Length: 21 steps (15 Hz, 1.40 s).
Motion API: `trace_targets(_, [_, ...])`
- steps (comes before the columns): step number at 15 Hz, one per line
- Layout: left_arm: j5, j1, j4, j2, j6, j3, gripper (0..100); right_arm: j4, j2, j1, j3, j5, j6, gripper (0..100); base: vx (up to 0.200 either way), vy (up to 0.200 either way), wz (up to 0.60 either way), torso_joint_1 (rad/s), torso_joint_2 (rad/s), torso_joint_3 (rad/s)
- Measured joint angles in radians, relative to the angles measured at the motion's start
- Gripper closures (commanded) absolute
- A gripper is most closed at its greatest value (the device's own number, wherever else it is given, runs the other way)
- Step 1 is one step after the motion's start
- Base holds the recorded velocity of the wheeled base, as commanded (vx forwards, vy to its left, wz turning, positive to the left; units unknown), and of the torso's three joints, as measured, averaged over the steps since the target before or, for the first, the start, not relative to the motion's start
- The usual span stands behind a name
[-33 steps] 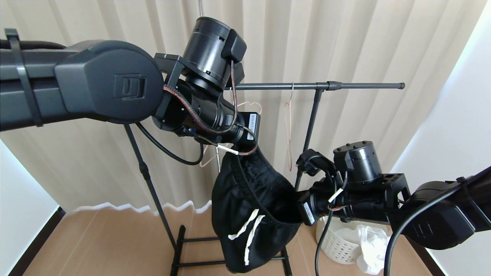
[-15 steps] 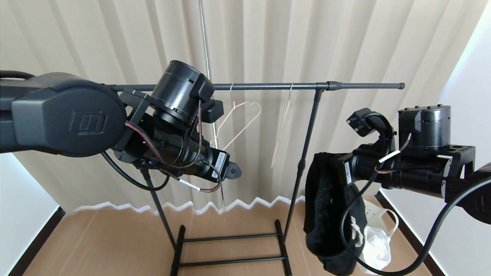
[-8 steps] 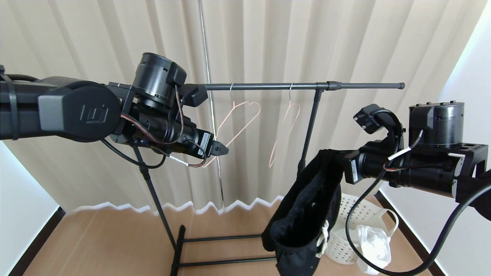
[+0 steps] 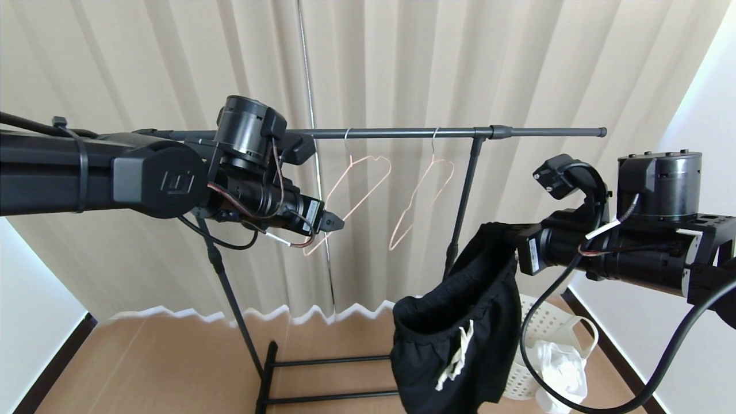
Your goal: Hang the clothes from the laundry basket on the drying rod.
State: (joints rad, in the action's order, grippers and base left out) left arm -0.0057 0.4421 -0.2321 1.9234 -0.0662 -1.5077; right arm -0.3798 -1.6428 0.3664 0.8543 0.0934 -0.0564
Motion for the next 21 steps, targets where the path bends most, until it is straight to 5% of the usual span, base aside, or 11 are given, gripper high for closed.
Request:
trace_targets(5, [0.004,-0.017,0.025,0.066,-0.05,-0.059,0,0.0,0.005,-0.023,0.0,0.0,-0.016,100,0.0,0.0,0.0,0.0,0.0,0.0])
trace_targets(20, [0.032,-0.069,0.025,0.462,-0.049,-0.474,0,-0.002,0.008,-0.042,-0.006,0.0,-0.029,100,0.0,0.0,0.0,0.0,0.0,0.0])
trace_targets(21, [0.035,-0.071,0.025,0.473,-0.049,-0.483,100,-0.004,0.006,-0.042,-0.006,0.0,-0.029,100,0.0,0.0,0.0,0.0,0.0,0.0])
